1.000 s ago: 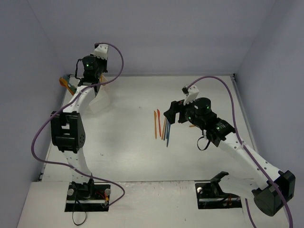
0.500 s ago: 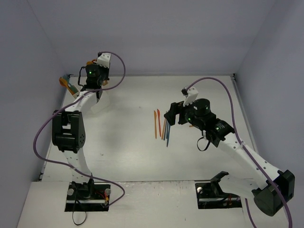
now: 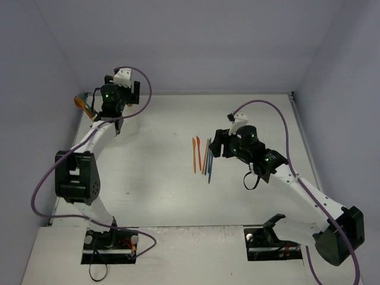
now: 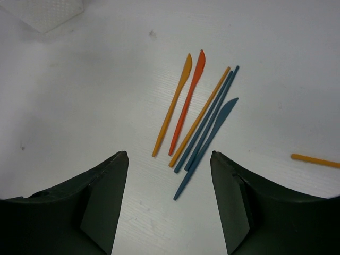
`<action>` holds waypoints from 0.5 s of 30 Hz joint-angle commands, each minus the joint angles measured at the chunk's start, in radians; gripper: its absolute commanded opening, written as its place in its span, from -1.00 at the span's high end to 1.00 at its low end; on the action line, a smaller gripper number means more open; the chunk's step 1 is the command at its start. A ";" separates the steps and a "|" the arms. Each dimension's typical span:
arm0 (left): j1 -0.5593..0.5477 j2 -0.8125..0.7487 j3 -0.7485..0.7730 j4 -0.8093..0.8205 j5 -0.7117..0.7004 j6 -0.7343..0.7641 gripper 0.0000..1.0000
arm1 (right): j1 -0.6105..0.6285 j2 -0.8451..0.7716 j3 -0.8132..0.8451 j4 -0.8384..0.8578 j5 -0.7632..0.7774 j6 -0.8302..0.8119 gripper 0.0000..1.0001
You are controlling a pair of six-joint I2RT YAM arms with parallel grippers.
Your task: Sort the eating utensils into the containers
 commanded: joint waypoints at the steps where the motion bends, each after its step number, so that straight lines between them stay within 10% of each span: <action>1: -0.014 -0.230 -0.001 -0.007 -0.048 -0.126 -0.54 | -0.007 0.075 0.022 -0.030 0.114 0.103 -0.17; 15: -0.057 -0.613 -0.070 -0.758 0.024 -0.438 -0.62 | 0.127 0.276 -0.035 -0.093 0.207 0.304 -0.13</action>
